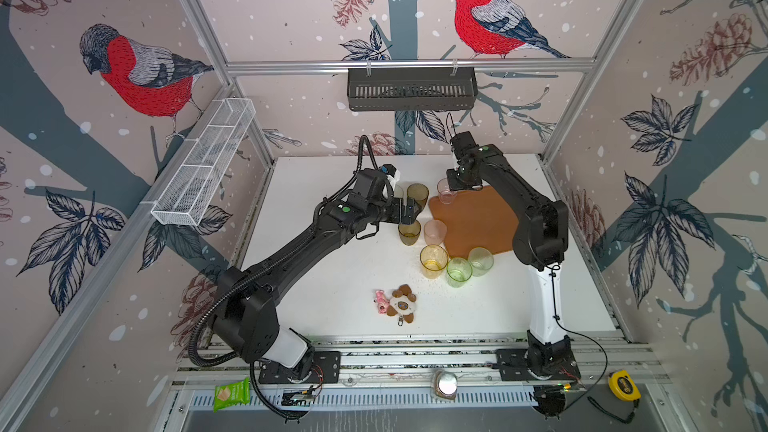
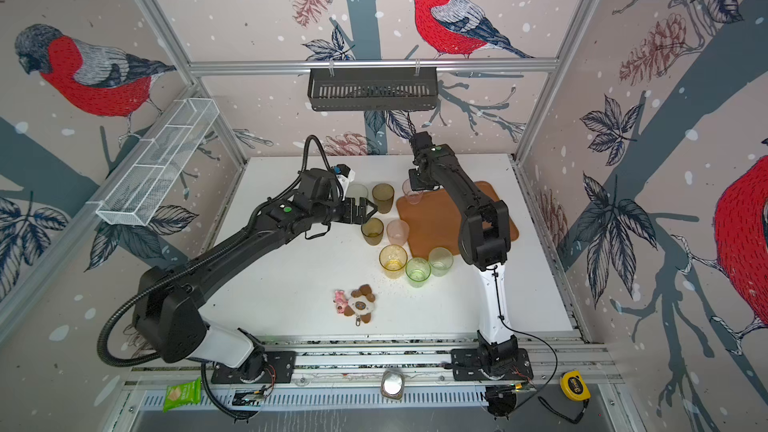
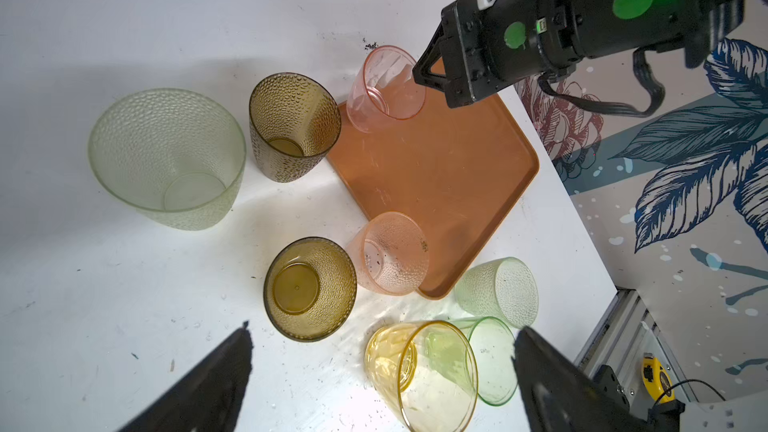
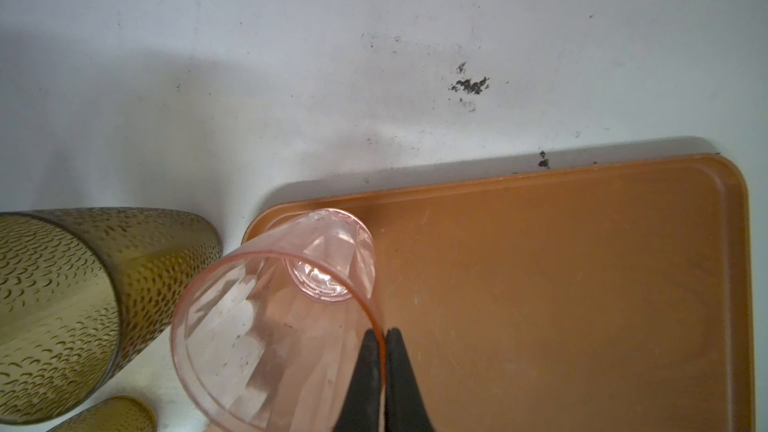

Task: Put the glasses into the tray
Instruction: 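Lower the pink cup onto the tray's far corner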

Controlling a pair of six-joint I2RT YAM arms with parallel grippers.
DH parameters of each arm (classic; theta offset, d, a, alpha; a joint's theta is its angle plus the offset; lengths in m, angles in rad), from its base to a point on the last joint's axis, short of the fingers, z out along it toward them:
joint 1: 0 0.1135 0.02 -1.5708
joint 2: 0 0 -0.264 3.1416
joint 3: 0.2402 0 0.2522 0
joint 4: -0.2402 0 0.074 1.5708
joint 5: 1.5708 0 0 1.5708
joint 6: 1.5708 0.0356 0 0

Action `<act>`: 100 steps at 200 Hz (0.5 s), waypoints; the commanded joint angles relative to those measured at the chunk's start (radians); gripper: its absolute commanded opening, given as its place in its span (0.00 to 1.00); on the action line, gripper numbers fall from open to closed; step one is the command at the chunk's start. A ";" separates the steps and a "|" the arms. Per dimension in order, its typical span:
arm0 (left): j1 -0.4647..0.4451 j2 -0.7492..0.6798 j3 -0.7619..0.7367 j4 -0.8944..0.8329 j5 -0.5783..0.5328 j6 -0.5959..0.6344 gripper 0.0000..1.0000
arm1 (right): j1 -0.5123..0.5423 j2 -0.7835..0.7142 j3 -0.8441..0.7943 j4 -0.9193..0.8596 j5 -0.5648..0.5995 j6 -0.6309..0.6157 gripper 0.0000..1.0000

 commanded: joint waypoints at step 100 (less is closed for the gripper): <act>-0.029 -0.005 0.014 0.019 -0.024 0.017 0.98 | 0.002 0.019 -0.060 0.043 -0.056 0.021 0.00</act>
